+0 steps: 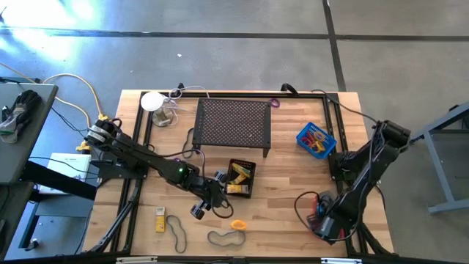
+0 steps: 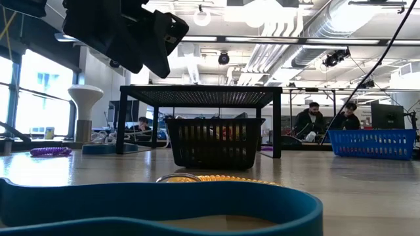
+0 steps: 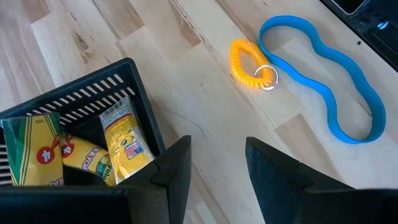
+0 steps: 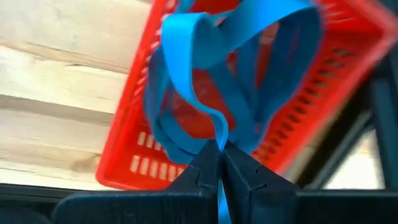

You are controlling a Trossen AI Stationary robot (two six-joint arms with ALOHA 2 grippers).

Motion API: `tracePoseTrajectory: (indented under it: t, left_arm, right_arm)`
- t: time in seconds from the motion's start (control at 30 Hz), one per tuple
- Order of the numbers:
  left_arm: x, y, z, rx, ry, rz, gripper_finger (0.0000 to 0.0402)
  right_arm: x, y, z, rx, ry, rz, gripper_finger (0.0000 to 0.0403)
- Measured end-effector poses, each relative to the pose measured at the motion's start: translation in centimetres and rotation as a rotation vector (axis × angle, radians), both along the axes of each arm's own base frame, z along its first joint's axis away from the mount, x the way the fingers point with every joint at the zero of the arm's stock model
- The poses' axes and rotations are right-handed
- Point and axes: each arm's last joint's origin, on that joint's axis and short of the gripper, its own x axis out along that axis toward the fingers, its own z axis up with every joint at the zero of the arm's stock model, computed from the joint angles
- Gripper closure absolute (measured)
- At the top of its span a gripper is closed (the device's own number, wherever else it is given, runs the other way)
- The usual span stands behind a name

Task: Pick & Place Office Desk Supplies
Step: Put the blue rubber band into the orange bin, then put the purple spring keychain into the blue bin

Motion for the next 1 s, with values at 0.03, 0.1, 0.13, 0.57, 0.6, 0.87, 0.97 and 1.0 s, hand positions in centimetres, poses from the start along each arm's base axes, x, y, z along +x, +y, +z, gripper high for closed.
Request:
tracePoseTrajectory:
  t: [0.03,0.1,0.13,0.57,0.6,0.87,0.97,1.0]
  left_arm:
    - [0.0,0.0,0.0,-0.005,0.002,0.005,0.0257]
    - [0.0,0.0,0.0,-0.007,0.003,0.008,0.0257]
    - [0.0,0.0,0.0,-0.007,0.003,0.008,0.0257]
    - [0.4,-0.1,0.4,-0.024,-0.048,0.004,0.0257]
    - [0.4,-0.1,0.4,-0.021,-0.051,0.002,0.0257]
    - [0.5,0.4,0.3,-0.010,-0.051,0.007,0.0257]
    - [0.4,0.5,0.2,0.018,-0.036,0.026,0.0257]
    - [0.4,0.6,0.1,0.036,-0.034,0.039,0.0257]
  right_arm:
    - [0.1,0.1,-0.3,-0.003,0.001,-0.001,0.0399]
    - [0.3,0.4,-1.0,-0.010,0.005,-0.002,0.0399]
    - [0.4,0.6,-1.3,-0.013,0.008,-0.002,0.0399]
    - [1.0,1.0,-3.4,-0.041,0.026,0.163,0.0330]
    - [1.0,0.9,-3.3,-0.040,0.024,0.168,0.0317]
    - [0.3,-0.2,-1.9,-0.025,0.092,0.199,0.0245]
    - [-0.1,-0.6,-0.7,0.001,0.096,0.163,0.0242]
    - [-0.2,-0.7,-0.3,0.016,0.090,0.150,0.0243]
